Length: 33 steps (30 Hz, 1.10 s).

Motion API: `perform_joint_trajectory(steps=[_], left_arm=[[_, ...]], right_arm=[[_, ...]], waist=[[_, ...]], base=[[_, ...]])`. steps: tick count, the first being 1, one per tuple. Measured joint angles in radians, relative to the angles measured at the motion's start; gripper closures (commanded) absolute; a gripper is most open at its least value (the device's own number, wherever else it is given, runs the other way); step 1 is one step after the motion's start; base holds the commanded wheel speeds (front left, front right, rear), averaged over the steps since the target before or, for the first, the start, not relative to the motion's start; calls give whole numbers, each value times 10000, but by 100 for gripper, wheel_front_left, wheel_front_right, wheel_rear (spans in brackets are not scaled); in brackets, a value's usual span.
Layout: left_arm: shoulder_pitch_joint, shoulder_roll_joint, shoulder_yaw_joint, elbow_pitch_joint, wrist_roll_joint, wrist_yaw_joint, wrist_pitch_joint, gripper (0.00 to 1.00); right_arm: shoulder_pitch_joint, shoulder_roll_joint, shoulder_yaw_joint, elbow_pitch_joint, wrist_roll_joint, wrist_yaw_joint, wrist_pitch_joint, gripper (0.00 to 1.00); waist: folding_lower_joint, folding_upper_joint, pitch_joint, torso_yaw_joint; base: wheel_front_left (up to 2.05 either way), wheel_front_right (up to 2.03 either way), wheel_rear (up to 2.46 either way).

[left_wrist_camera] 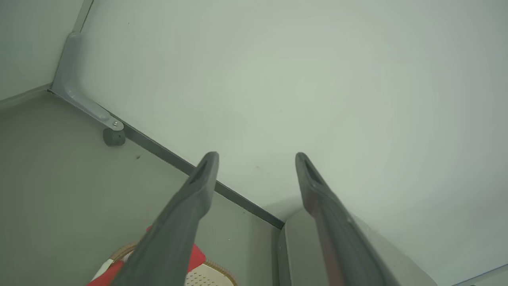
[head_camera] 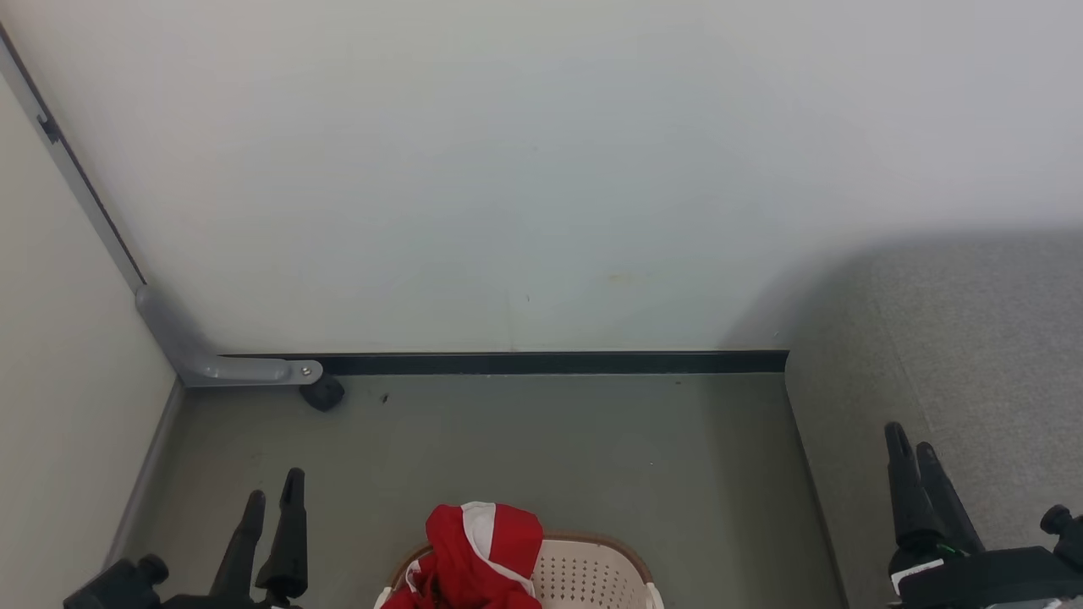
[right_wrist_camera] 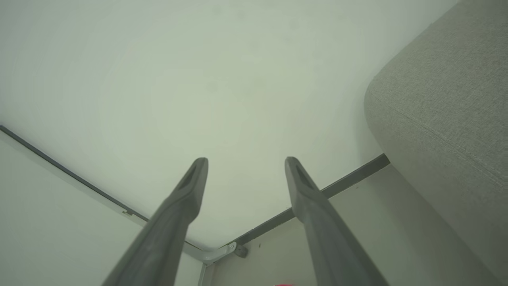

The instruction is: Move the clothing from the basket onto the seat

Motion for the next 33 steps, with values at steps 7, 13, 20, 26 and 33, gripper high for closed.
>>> perform_joint_trajectory(steps=[7, 13, 20, 26, 33], left_arm=[[-56, 211, -198, 19, 1239, 332, -249, 0], [-212, 477, -462, 46, 2652, 757, -514, 0], [-226, 709, -759, 121, 4013, 1072, -756, 0], [-424, 742, -1074, 182, 4834, 1147, -988, 0], [-462, 729, -1116, 240, 5444, 1227, -1197, 0]], right_arm=[[-21, -257, 286, 58, -1360, -322, -263, 0], [-213, -447, 506, 84, -2614, -719, -445, 0], [-234, -616, 823, 90, -3894, -1066, -711, 0], [-377, -685, 966, 171, -4744, -1279, -955, 0], [-384, -784, 1101, 357, -5563, -1450, -1141, 0]], waist=[[0, 0, 32, 6], [0, 0, 61, 11], [-1, 0, 105, 14], [0, 0, 128, 23], [0, 0, 114, 32]], base=[[0, 0, 0], [0, 0, 0], [0, 0, 0], [0, 0, 0], [0, 0, 0]])
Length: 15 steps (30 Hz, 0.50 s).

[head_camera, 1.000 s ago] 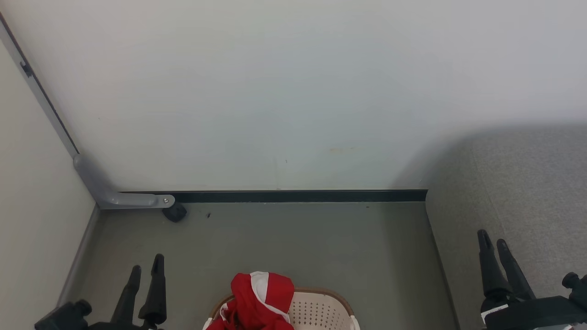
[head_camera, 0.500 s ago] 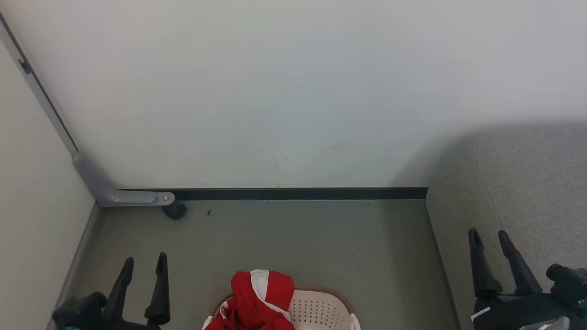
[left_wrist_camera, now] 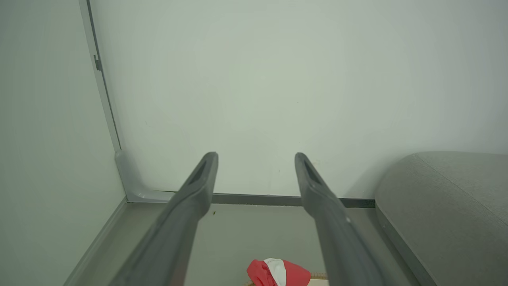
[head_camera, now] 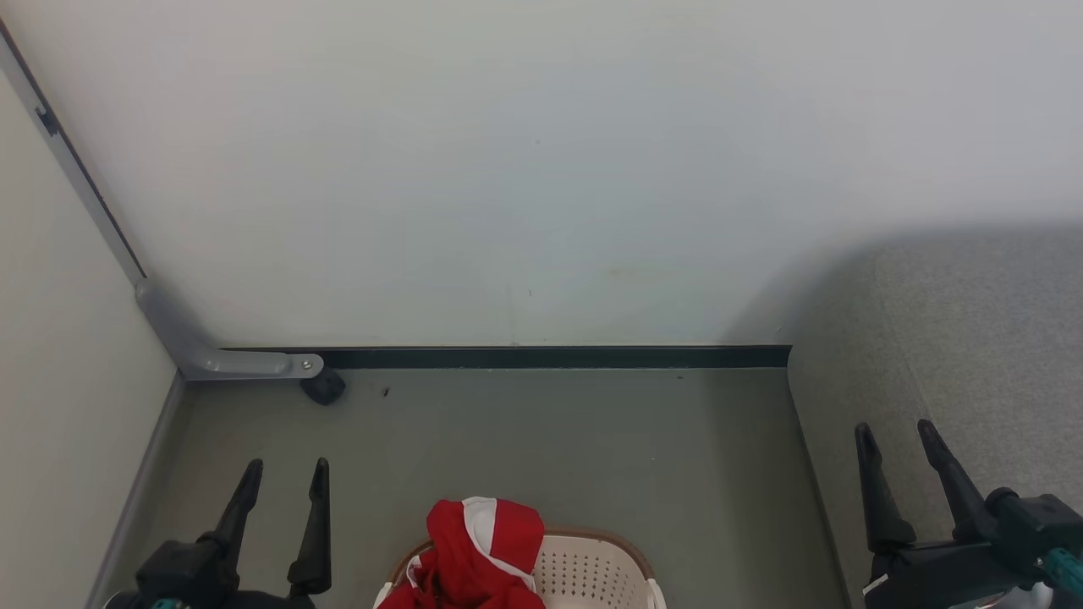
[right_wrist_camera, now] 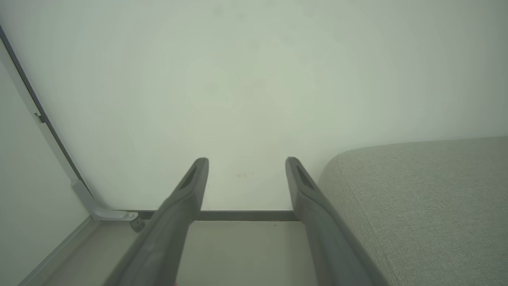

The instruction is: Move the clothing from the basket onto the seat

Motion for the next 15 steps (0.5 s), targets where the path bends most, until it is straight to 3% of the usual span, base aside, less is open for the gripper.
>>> perform_joint_trajectory(steps=[15], left_arm=[[0, -94, 94, 92, 42, -192, 0, 0]], right_arm=[[0, 77, -40, 130, -88, 56, 0, 0]], waist=[[0, 0, -8, -67]], base=[[0, 0, 0]])
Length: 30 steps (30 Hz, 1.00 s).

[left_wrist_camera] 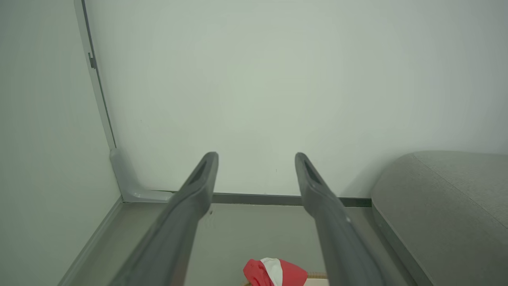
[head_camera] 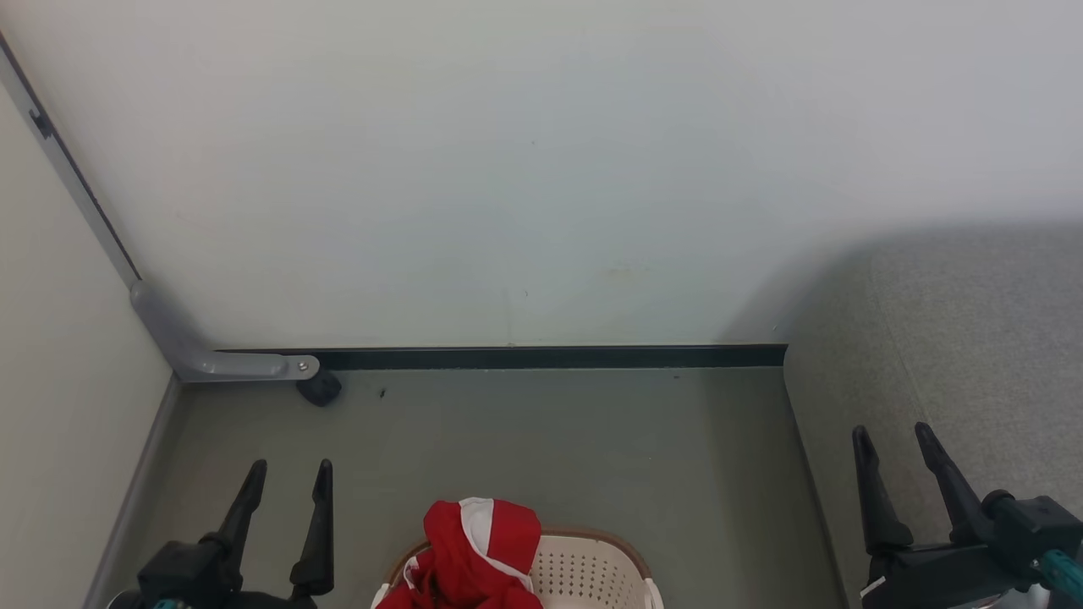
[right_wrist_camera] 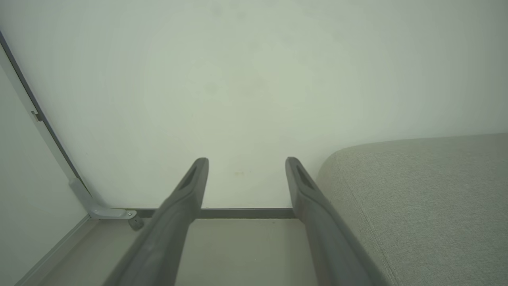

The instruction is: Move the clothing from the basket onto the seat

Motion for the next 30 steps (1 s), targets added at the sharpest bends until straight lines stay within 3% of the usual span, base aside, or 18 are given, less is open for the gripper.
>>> perform_joint_trajectory(steps=[13, 30], left_arm=[[8, -119, 10, -15, 46, -182, 0, 0], [-711, -477, -441, 362, 316, -616, 0, 0]], right_arm=[[2, 142, -4, 23, -251, 128, 0, 0], [-421, 441, -326, -282, -337, 209, -2, 0]], waist=[[0, 0, 202, -107], [1, 0, 1255, -440]], base=[[0, 0, 0], [0, 0, 0]])
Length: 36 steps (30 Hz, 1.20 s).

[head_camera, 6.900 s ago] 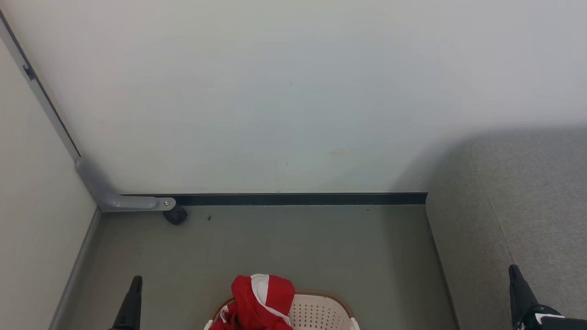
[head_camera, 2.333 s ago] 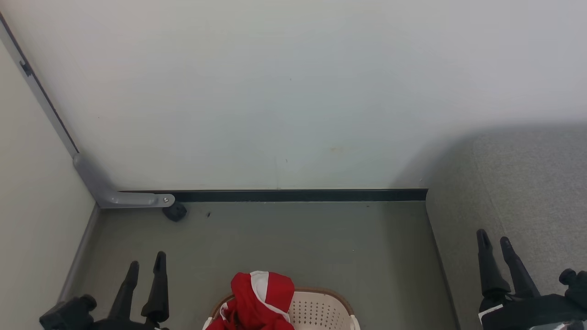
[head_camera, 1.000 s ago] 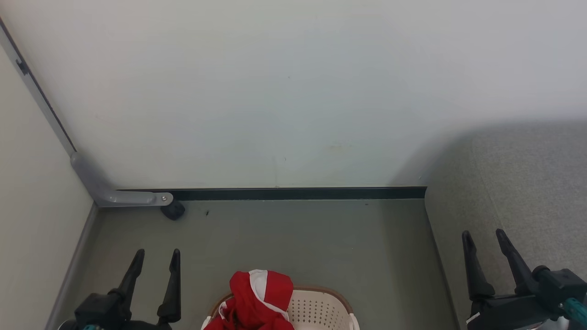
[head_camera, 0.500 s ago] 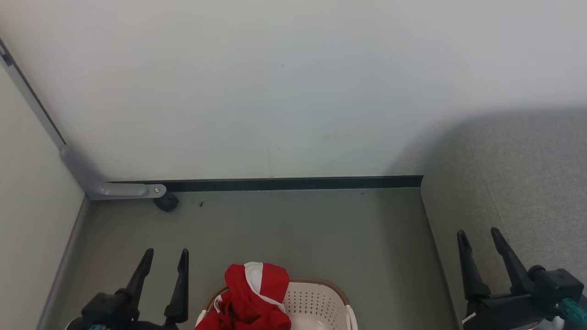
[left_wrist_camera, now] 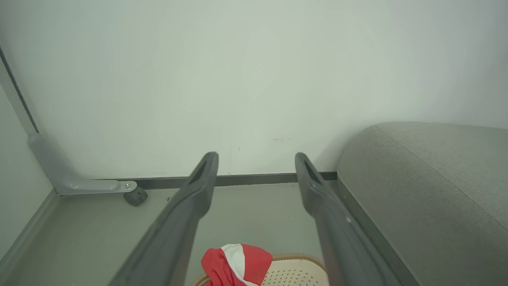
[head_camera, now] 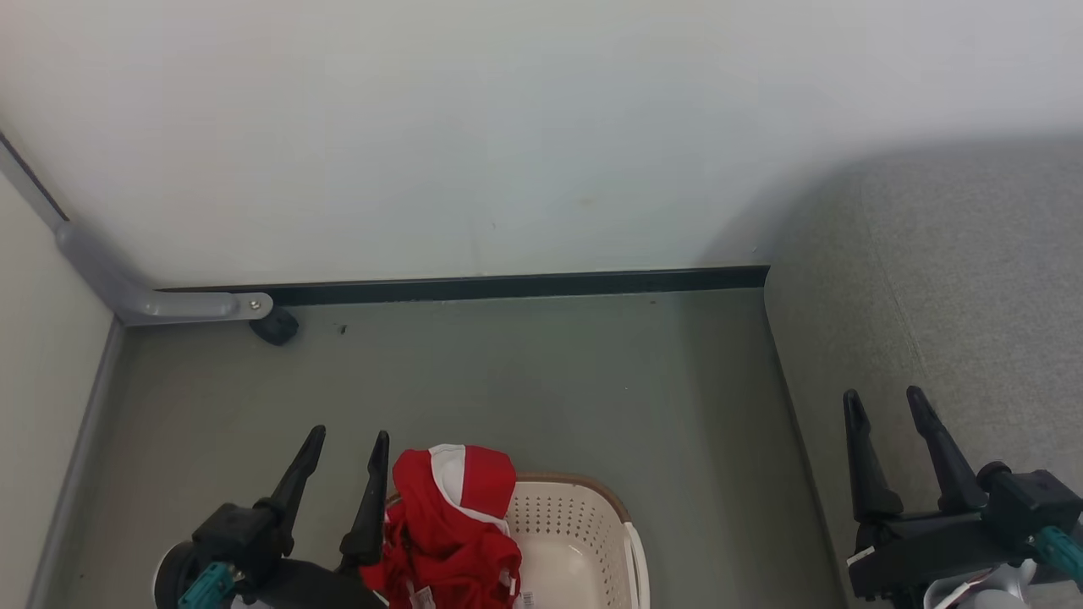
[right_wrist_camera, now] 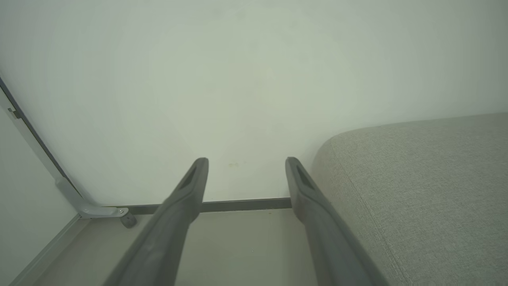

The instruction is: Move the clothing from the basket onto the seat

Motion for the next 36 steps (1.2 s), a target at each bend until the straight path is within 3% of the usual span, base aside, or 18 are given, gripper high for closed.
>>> perform_joint_trajectory(steps=[16, 36], left_arm=[[-1008, -77, -320, 1417, 136, -265, 40, 0], [-2889, -539, -941, 3866, 146, -610, 846, 0]], right_arm=[[-513, 401, -109, -207, -171, 6, 0, 0], [-1445, 775, 19, -399, -546, 184, -2, 0]], waist=[[0, 1, 1389, -308], [0, 1, 3216, -725]], base=[[0, 0, 0], [0, 0, 0]])
